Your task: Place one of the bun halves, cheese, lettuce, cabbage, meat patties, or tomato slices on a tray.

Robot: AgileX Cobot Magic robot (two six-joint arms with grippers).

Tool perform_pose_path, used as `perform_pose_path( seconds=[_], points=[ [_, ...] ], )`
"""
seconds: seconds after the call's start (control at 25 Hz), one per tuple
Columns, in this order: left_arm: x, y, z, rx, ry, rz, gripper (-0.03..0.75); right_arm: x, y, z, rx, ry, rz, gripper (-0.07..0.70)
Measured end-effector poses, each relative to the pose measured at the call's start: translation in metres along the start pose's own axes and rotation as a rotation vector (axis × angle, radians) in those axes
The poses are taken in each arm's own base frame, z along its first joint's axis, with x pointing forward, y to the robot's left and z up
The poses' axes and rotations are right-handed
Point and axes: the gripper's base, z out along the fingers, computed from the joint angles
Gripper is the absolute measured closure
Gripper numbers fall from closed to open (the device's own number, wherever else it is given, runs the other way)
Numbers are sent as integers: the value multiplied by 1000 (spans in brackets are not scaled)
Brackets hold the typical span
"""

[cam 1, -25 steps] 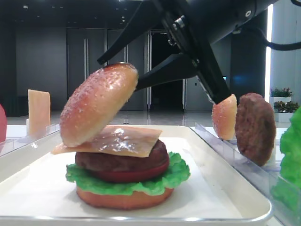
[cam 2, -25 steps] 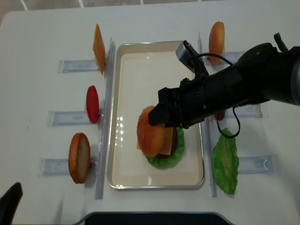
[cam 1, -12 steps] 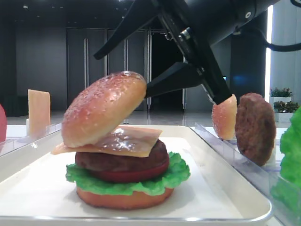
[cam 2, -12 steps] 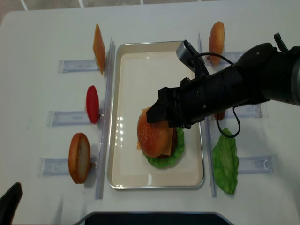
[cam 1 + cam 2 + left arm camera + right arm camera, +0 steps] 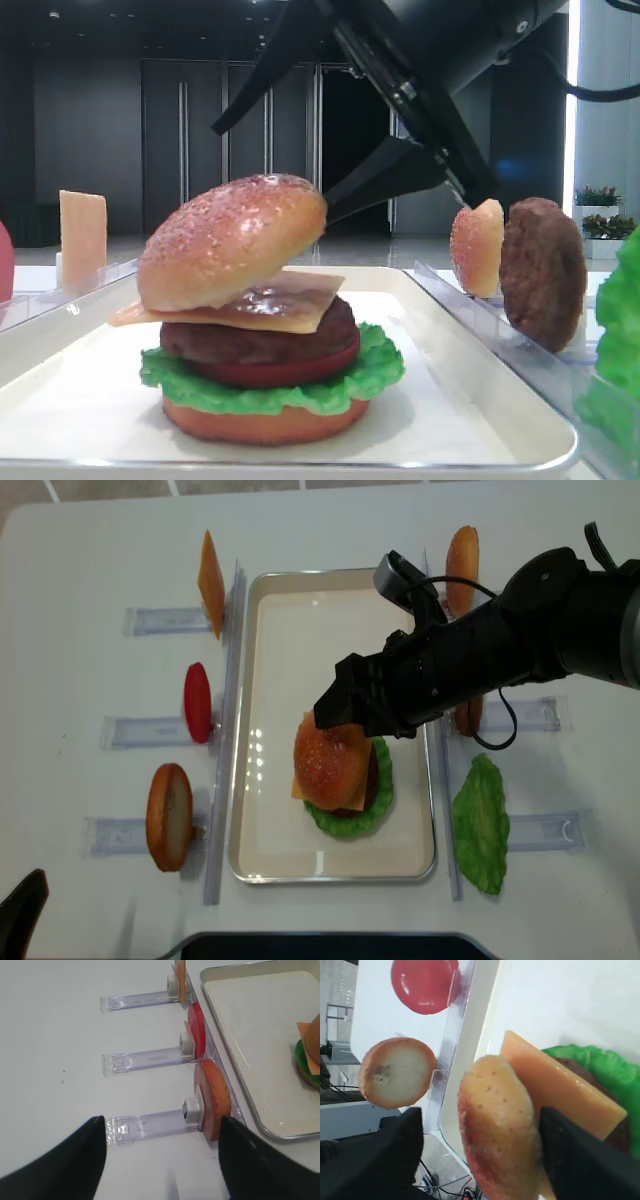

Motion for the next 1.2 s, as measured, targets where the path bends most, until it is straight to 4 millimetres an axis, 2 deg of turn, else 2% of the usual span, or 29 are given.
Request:
perform_pose_path(
  seconds=[0.44, 0.64, 0.84, 1.2],
  points=[
    [0, 0, 0, 0, 0, 0, 181, -6, -13, -11, 69, -8, 15, 136],
    [0, 0, 0, 0, 0, 0, 181, -7, -7, -19, 90, -24, -8, 136],
    [0, 0, 0, 0, 0, 0, 181, -17, 4, -30, 133, -39, -37, 136],
    [0, 0, 0, 0, 0, 0, 181, -36, 17, -61, 249, -51, -93, 136]
  ],
)
